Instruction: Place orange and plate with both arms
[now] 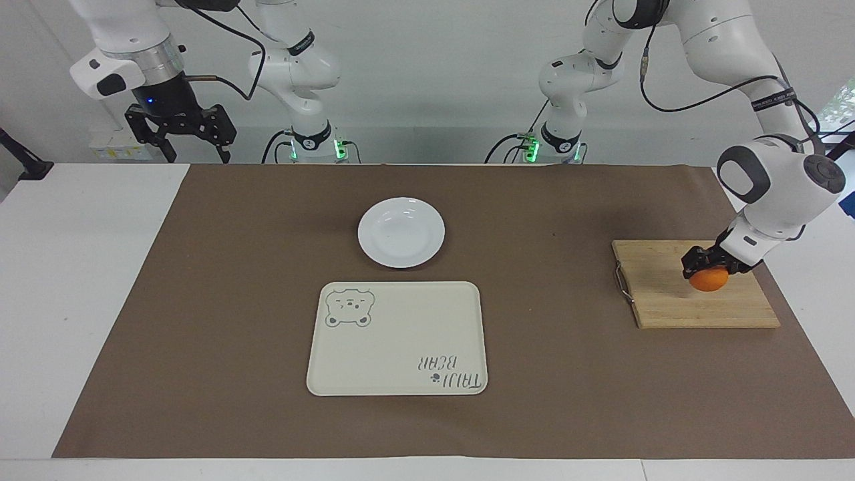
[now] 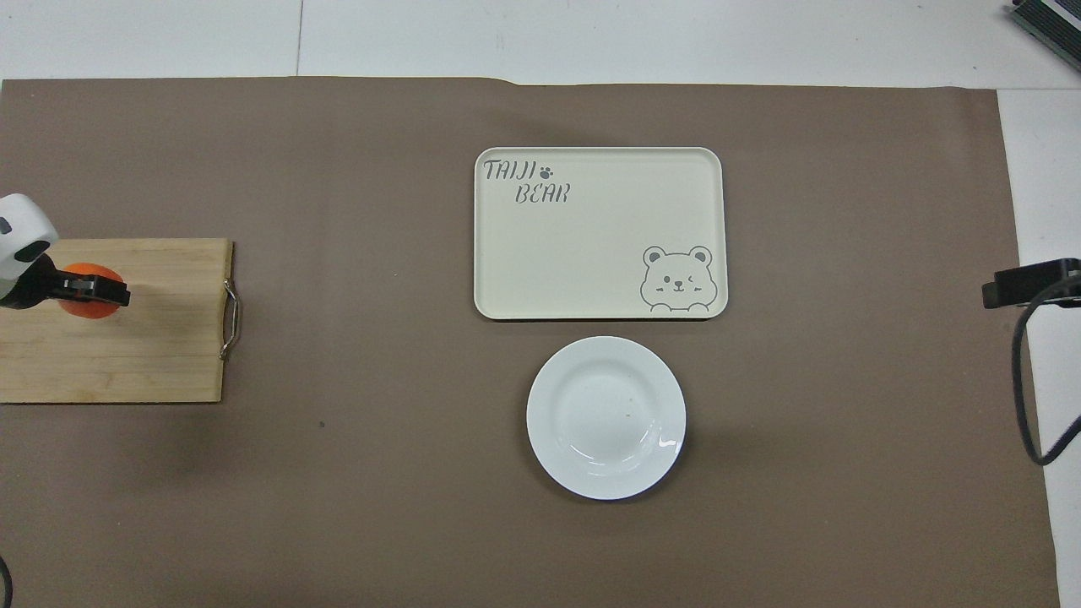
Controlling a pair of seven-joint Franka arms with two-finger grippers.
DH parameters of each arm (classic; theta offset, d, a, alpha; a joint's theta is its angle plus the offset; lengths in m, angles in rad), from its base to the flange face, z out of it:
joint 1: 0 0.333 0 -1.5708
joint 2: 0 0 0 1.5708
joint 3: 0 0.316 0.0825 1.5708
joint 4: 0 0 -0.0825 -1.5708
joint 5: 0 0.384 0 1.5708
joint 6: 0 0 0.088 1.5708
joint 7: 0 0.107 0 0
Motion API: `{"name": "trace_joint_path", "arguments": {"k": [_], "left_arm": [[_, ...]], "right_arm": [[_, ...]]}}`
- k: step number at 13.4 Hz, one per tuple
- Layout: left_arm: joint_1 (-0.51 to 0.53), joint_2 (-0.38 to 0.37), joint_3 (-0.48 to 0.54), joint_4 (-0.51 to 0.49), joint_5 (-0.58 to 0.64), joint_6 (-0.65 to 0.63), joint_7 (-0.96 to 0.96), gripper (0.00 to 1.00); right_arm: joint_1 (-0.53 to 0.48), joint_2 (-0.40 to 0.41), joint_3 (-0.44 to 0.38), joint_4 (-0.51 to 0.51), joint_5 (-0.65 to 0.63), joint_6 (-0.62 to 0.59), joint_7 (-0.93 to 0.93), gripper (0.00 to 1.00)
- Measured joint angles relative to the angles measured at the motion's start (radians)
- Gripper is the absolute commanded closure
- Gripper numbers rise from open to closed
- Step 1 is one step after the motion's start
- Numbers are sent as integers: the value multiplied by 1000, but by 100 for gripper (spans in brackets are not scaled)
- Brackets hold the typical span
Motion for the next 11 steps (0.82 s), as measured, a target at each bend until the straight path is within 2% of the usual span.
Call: {"name": "trace_joint_path", "arguments": {"k": [7, 11], "left_arm": [[-37, -117, -10, 65, 0, -182, -78, 100], [-104, -162, -15, 72, 0, -223, -139, 100]], "right_arm": [[0, 0, 0, 0, 0, 0, 0, 0], [0, 0, 0, 0, 0, 0, 0, 0]]}}
